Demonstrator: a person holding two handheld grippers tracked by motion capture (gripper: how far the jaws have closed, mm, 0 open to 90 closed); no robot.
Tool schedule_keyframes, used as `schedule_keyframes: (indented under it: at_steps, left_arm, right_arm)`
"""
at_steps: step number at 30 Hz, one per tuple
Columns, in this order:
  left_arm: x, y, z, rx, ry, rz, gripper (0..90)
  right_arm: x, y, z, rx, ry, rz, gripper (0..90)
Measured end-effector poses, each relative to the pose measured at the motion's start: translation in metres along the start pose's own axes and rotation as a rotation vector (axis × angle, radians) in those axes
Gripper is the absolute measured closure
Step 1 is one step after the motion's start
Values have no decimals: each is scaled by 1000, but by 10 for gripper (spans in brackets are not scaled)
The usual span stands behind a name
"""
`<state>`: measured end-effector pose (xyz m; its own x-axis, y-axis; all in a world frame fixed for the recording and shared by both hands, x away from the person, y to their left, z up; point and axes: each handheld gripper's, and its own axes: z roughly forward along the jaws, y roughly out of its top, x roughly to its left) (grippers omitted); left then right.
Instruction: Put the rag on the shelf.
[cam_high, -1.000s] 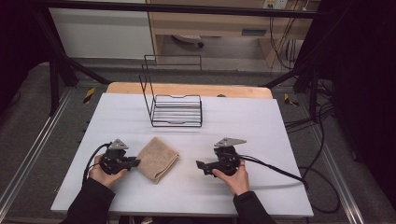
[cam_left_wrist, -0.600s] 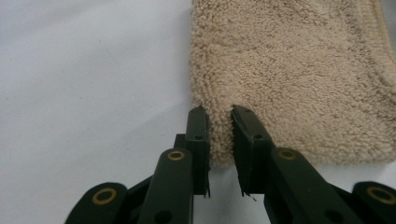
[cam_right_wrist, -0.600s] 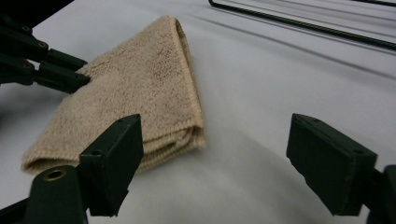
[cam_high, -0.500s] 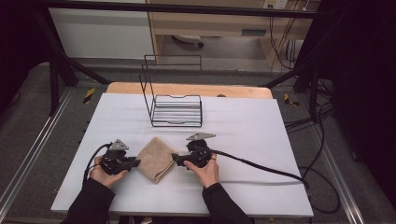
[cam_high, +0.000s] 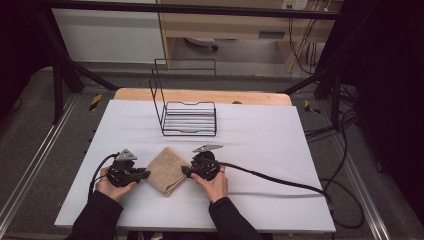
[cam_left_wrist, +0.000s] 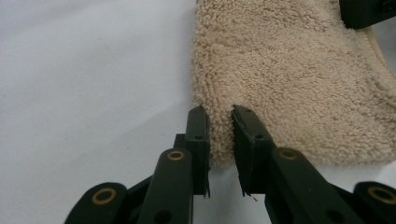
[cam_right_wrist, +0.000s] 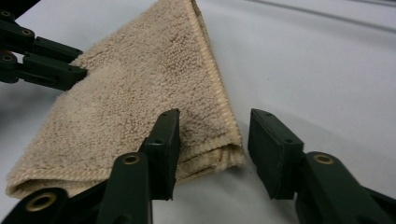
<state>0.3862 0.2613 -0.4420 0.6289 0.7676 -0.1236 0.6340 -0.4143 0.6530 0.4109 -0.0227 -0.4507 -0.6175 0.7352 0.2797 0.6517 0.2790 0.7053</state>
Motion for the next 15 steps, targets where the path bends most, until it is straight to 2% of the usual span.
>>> schedule_keyframes:
  at_steps: [1,8,10,15]
  left_arm:
    - [0,0,0,0,3,1,760]
    - [2,-1,0,-3,-8,-12,759]
    - [2,0,0,-3,-9,-15,761]
    - [2,0,-5,4,-24,-40,815]
  right_arm:
    - [1,0,0,12,12,21,581]
    - [3,-3,1,25,25,53,678]
    - [3,-3,1,17,36,63,763]
    - [3,2,-4,-15,46,61,805]
